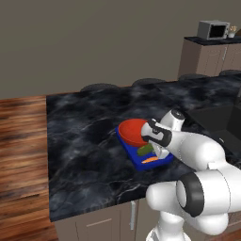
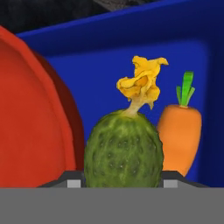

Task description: Place the two vegetables and bowl onto the tray for setting up a vegetable dip station.

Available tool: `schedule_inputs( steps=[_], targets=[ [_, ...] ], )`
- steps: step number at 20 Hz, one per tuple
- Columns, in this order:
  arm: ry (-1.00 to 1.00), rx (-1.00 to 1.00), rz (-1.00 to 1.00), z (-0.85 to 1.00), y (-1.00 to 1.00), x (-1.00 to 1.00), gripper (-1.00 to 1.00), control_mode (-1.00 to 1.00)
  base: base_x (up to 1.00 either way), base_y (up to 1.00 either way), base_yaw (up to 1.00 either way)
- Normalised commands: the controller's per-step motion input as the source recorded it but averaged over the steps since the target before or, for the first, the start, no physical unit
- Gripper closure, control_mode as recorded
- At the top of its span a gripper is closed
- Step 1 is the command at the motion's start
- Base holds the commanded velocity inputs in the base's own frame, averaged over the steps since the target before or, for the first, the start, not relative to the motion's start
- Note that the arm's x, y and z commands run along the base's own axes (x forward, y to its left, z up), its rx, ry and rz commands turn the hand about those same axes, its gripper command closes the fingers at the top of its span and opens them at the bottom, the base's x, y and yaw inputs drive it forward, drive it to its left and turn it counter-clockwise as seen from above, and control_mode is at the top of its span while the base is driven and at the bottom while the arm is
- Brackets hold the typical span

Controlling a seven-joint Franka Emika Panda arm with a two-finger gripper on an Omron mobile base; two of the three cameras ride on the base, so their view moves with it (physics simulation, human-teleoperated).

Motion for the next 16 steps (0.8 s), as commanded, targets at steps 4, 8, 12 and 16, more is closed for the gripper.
schedule_inputs(
  steps=[4,8,12,16],
  targets=[
    [0.00,0.00,0.04,-0.09,0.04,0.04,1.00,-1.00,0.00,0.00,0.00],
    [0.00,0.00,0.02,-0.09,0.00,0.00,1.00,-1.00,0.00,0.00,0.00],
    [0.00,0.00,0.00,-0.09,0.00,0.00,1.00,-1.00,0.00,0.00,0.00],
    [0.00,0.00,0.00,-0.07,0.00,0.01,1.00,-1.00,0.00,0.00,0.00]
  ],
)
